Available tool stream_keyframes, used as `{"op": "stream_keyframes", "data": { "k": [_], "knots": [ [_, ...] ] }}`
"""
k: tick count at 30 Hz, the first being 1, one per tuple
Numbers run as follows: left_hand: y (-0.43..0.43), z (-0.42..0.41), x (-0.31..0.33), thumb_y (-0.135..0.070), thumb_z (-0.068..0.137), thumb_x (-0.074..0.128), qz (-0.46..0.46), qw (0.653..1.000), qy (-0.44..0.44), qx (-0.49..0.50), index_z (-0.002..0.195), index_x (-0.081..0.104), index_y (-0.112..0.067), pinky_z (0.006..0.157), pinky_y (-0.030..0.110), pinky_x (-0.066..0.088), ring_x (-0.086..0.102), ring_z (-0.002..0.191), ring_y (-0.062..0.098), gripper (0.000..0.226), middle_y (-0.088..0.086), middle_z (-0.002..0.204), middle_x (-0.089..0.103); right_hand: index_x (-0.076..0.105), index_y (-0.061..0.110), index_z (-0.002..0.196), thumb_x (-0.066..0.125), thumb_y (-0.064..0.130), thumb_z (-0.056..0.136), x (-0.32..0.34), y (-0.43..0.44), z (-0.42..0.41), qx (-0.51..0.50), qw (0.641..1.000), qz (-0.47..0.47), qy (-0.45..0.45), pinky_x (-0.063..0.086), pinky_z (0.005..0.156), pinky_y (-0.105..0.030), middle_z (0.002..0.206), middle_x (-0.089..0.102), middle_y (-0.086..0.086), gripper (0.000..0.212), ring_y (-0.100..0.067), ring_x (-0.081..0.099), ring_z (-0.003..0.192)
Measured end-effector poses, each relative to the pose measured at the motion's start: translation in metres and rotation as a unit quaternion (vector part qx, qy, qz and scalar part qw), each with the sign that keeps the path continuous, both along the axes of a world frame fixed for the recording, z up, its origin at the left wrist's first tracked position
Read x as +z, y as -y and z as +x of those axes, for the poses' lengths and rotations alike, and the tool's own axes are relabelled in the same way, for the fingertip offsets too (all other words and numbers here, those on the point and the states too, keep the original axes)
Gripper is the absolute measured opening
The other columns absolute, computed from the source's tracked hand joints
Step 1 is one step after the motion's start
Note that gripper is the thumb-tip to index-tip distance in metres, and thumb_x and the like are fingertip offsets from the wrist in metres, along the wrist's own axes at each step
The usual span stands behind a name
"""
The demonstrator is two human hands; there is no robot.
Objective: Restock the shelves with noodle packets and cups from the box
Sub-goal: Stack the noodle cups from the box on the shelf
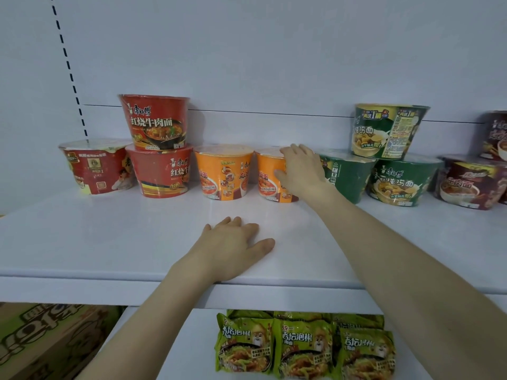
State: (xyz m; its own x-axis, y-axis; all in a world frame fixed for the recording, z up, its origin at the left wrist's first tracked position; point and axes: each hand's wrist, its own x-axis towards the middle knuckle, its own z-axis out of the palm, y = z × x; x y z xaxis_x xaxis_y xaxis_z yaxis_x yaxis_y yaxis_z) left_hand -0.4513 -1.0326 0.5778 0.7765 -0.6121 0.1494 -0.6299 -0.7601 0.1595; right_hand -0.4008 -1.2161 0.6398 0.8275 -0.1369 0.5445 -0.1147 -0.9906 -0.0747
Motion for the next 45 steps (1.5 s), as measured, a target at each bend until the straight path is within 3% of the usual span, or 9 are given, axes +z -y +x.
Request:
{"op": "stream_keyframes", "data": {
  "k": [4,9,13,18,28,33,37,42,45],
  "knots": [
    [0.000,-0.001,-0.002,-0.048,0.094,0.035,-0.073,0.991,0.105,-0.024,0.106,0.060,-0.008,0.081,0.035,0.046,0.055,0.099,0.024,0.048,0.007,0.106,0.062,0.050,0.008,0.127,0.043,0.024,0.095,0.007,-0.011,-0.027,0.029,0.998,0.025,0.058,0.035,0.101,-0.040,0.126,0.057,-0.012,0.037,-0.029,0.049,0.118],
    [-0.004,-0.020,0.001,-0.040,0.085,0.027,-0.118,0.950,0.269,-0.103,0.062,0.057,-0.009,0.043,0.029,0.033,0.058,0.055,0.029,0.049,0.006,0.057,0.059,0.060,0.009,0.113,0.044,0.023,0.094,0.008,-0.016,-0.073,0.027,0.996,0.074,0.041,0.048,0.084,-0.038,0.112,0.063,-0.013,0.028,-0.029,0.058,0.102],
    [0.002,-0.067,-0.007,-0.035,0.084,0.034,-0.153,0.921,0.311,-0.177,0.063,0.065,-0.013,0.036,0.026,0.035,0.056,0.045,0.022,0.043,0.000,0.050,0.059,0.063,0.008,0.105,0.044,0.022,0.094,0.001,-0.020,-0.126,-0.001,0.996,0.077,0.051,0.042,0.076,-0.032,0.109,0.064,-0.008,0.026,-0.028,0.057,0.102],
    [0.003,-0.139,-0.035,-0.034,0.084,0.036,-0.189,0.900,0.285,-0.270,0.061,0.059,-0.014,0.037,0.022,0.029,0.054,0.043,0.022,0.039,-0.001,0.048,0.055,0.062,0.007,0.105,0.045,0.021,0.094,-0.029,-0.024,-0.219,-0.043,0.988,0.114,0.090,0.048,0.085,-0.041,0.105,0.067,-0.009,0.024,-0.026,0.058,0.098],
    [0.053,-0.251,-0.115,-0.035,0.081,0.037,-0.178,0.881,0.198,-0.390,0.059,0.064,-0.016,0.034,0.019,0.031,0.056,0.041,0.019,0.039,-0.002,0.046,0.056,0.056,0.006,0.119,0.045,0.023,0.096,-0.115,0.025,-0.407,-0.256,0.959,0.116,0.039,0.050,0.079,-0.042,0.111,0.066,-0.013,0.031,-0.029,0.060,0.101],
    [0.107,-0.292,-0.163,-0.030,0.077,0.048,-0.149,0.868,0.142,-0.452,0.050,0.049,-0.015,0.039,0.017,0.005,0.049,0.035,0.020,0.031,0.000,0.040,0.047,0.054,0.006,0.121,0.044,0.024,0.096,-0.167,0.072,-0.476,-0.334,0.931,0.149,-0.003,0.052,0.074,-0.043,0.109,0.065,-0.014,0.032,-0.030,0.061,0.097],
    [0.166,-0.323,-0.213,-0.025,0.068,0.060,-0.100,0.868,0.090,-0.477,0.048,0.048,-0.014,0.037,0.017,0.017,0.046,0.032,0.019,0.026,-0.001,0.039,0.045,0.051,0.007,0.125,0.044,0.023,0.097,-0.213,0.123,-0.522,-0.373,0.910,0.174,-0.045,0.052,0.071,-0.043,0.109,0.064,-0.015,0.033,-0.031,0.061,0.094],
    [0.242,-0.354,-0.284,-0.031,0.082,0.039,-0.055,0.883,0.027,-0.466,0.054,0.052,-0.015,0.031,0.020,0.030,0.047,0.035,0.017,0.035,0.000,0.043,0.050,0.050,0.008,0.126,0.044,0.023,0.097,-0.279,0.199,-0.565,-0.406,0.881,0.217,-0.107,0.053,0.071,-0.043,0.113,0.063,-0.014,0.034,-0.030,0.062,0.095],
    [0.272,-0.368,-0.316,-0.029,0.080,0.044,-0.029,0.893,-0.007,-0.448,0.055,0.056,-0.016,0.030,0.021,0.035,0.049,0.035,0.017,0.031,-0.001,0.044,0.051,0.048,0.009,0.128,0.043,0.024,0.097,-0.319,0.238,-0.578,-0.419,0.865,0.232,-0.152,0.052,0.063,-0.037,0.112,0.063,-0.013,0.035,-0.030,0.063,0.091]
  ]
}}
